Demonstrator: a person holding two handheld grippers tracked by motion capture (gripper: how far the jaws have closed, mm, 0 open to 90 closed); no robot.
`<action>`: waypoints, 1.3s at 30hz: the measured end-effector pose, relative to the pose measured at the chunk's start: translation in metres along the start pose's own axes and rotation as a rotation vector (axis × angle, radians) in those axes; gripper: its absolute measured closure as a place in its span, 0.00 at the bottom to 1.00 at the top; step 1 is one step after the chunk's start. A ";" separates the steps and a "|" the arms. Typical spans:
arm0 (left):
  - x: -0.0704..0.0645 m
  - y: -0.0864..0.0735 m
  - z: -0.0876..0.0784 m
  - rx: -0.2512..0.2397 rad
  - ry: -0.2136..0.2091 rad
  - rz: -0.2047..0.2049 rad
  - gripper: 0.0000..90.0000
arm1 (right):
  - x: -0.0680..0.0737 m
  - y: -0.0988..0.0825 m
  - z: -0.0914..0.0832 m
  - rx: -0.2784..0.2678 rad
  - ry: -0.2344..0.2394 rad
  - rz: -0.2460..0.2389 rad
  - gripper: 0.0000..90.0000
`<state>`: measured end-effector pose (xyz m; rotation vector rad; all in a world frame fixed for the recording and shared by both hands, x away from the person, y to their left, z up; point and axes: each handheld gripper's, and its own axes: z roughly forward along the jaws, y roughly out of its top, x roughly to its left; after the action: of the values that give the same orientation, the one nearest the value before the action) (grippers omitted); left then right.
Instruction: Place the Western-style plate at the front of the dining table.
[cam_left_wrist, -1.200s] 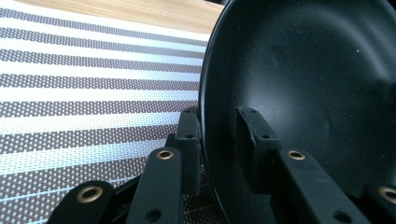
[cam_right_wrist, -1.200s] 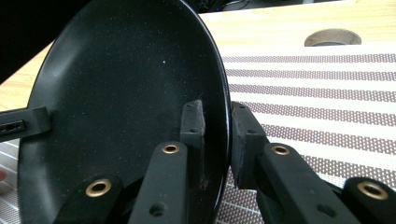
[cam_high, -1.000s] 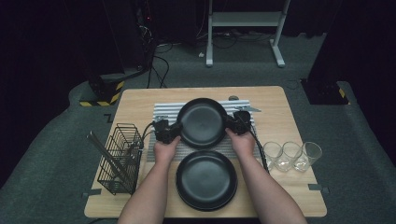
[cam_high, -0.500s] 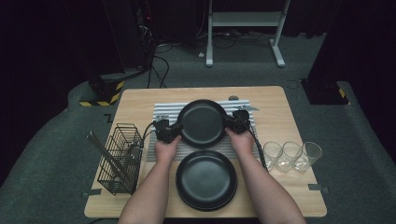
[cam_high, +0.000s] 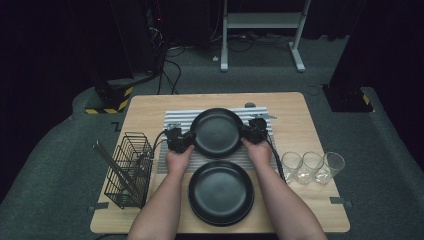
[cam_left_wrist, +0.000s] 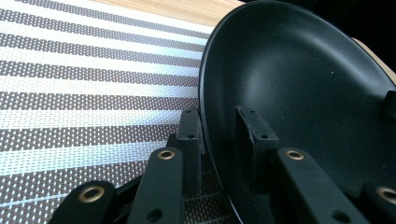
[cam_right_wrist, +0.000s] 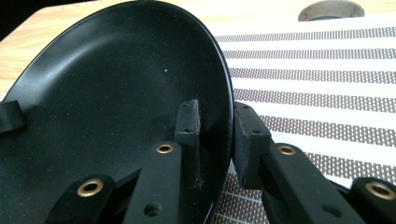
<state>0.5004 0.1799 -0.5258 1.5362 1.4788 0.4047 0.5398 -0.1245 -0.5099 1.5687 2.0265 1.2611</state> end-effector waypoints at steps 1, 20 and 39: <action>0.000 0.000 0.000 0.000 0.001 0.000 0.80 | 0.000 0.000 0.000 0.000 0.000 0.000 0.82; -0.002 0.000 0.003 0.034 0.044 0.004 0.80 | -0.001 -0.008 0.004 0.051 -0.012 0.009 0.80; -0.011 -0.003 -0.010 0.000 0.136 0.047 0.66 | 0.012 -0.007 -0.022 -0.006 -0.040 -0.041 0.71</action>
<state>0.4886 0.1735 -0.5196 1.5718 1.5493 0.5458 0.5161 -0.1246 -0.4992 1.5292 2.0183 1.2097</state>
